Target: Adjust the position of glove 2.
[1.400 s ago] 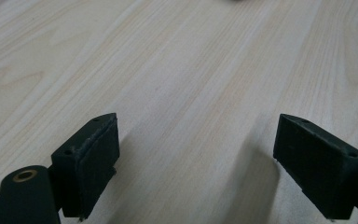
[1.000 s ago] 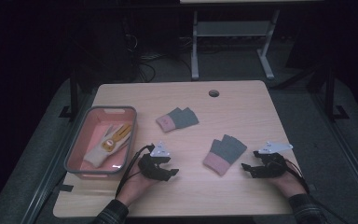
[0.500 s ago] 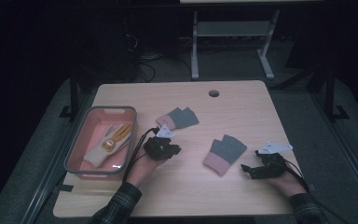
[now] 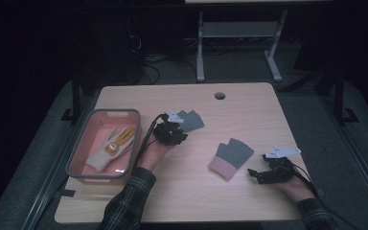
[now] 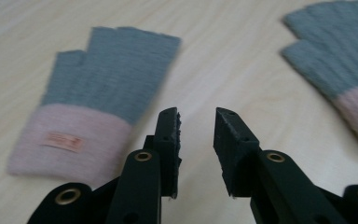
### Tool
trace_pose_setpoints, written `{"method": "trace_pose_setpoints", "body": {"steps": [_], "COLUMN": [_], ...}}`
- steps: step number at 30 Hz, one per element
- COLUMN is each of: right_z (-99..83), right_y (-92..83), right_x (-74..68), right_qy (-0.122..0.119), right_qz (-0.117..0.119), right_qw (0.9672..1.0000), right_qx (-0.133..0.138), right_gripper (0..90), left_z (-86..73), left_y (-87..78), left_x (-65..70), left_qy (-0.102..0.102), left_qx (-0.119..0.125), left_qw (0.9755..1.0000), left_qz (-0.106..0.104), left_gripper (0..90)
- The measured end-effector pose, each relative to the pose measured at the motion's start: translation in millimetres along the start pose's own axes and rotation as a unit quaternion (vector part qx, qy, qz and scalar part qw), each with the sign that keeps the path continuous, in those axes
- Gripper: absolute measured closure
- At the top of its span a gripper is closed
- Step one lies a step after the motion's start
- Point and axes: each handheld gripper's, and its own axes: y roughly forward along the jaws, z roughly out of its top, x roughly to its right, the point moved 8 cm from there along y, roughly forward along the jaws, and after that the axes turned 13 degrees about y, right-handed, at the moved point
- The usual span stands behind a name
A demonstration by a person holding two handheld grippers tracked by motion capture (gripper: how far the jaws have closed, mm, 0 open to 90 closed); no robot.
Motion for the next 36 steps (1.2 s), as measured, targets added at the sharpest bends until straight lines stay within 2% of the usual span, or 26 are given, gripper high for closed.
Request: {"method": "trace_pose_setpoints", "body": {"steps": [3,8,12,17,20,23,26,27,29,31,36], "right_z": [0.0,0.0,0.0,0.0,0.0,0.0,0.0,0.0,0.0,0.0,0.0], "right_y": [0.0,0.0,0.0,0.0,0.0,0.1,0.0,0.0,0.0,0.0,0.0], "right_x": [0.0,0.0,0.0,0.0,0.0,0.0,0.0,0.0,-0.1,0.0,0.0], "right_qy": [0.0,0.0,0.0,0.0,0.0,0.0,0.0,0.0,0.0,0.0,0.0], "right_qz": [0.0,0.0,0.0,0.0,0.0,0.0,0.0,0.0,0.0,0.0,0.0], "right_qw": [1.0,1.0,1.0,1.0,1.0,1.0,1.0,1.0,1.0,1.0,1.0], "right_qx": [0.0,0.0,0.0,0.0,0.0,0.0,0.0,0.0,0.0,0.0,0.0], "right_gripper": [14.4,14.4,14.4,14.4,14.4,14.4,14.4,14.4,14.4,14.4,14.4], "left_z": [0.6,-3.2,-4.0,-5.0,-6.0,-6.6,-7.3,-6.9,-7.2,-7.4,-4.8], "left_y": [9.3,25.8,36.8,49.3,56.1,57.6,57.1,57.2,56.0,53.8,45.4], "left_x": [-9.0,-18.1,-24.8,-28.6,-28.7,-30.9,-32.2,-32.5,-32.8,-33.5,-32.1], "left_qy": [-0.011,-0.016,-0.003,0.004,0.002,0.009,0.002,-0.008,-0.031,-0.046,-0.065], "left_qx": [-0.002,-0.011,-0.02,-0.032,-0.036,-0.044,-0.041,-0.035,-0.031,-0.028,-0.024], "left_qw": [0.9999,0.9998,0.9998,0.9994,0.9993,0.9989,0.9991,0.9993,0.999,0.9985,0.9974], "left_qz": [-0.002,-0.002,0.009,0.008,0.007,0.013,0.009,0.006,-0.002,-0.009,-0.021], "left_gripper": [65.3,61.7,60.0,60.2,63.3,73.2,82.5,84.3,85.7,86.2,86.4]}}
